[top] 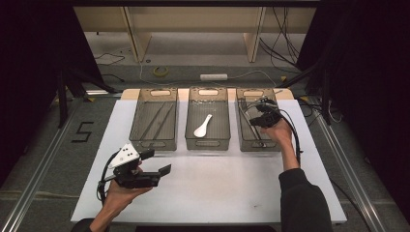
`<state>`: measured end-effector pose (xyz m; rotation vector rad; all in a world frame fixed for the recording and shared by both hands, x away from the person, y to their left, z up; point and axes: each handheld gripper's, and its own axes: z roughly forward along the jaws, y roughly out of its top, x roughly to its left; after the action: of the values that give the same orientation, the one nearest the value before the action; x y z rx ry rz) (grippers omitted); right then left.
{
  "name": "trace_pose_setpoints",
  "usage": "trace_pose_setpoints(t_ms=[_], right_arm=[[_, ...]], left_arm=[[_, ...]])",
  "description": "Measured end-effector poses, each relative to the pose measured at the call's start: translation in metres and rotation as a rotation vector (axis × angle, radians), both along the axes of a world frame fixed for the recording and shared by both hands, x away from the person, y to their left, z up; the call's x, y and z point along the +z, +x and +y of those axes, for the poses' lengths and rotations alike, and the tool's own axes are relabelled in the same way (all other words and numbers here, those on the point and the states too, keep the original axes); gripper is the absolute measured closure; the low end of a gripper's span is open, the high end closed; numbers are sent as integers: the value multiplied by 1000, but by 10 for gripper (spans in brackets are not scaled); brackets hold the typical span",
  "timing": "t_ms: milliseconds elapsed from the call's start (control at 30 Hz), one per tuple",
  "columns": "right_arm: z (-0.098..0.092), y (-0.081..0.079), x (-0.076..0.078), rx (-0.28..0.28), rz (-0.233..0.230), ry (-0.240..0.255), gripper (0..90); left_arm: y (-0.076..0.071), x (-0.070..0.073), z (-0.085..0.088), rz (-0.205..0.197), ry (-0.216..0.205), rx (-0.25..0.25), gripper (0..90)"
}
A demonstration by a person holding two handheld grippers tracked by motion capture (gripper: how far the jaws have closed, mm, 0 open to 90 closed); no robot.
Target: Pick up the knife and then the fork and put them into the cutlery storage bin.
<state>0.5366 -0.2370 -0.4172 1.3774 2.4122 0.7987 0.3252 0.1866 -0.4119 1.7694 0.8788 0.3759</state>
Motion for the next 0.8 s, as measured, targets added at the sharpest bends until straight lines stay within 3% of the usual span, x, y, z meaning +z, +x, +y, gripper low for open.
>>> trace_pose_setpoints(t_ms=[200,300,500,800], right_arm=[[3,1,-4,8,54,-1,830],[4,2,-5,-4,94,-2,707],[2,-1,4,-17,65,25,503],[-2,-17,20,-12,-4,114,367]], left_arm=[[0,0,0,1,0,-1,156],[0,0,0,0,0,-1,156],[0,0,0,0,-1,-1,156],[0,0,0,1,0,0,156]])
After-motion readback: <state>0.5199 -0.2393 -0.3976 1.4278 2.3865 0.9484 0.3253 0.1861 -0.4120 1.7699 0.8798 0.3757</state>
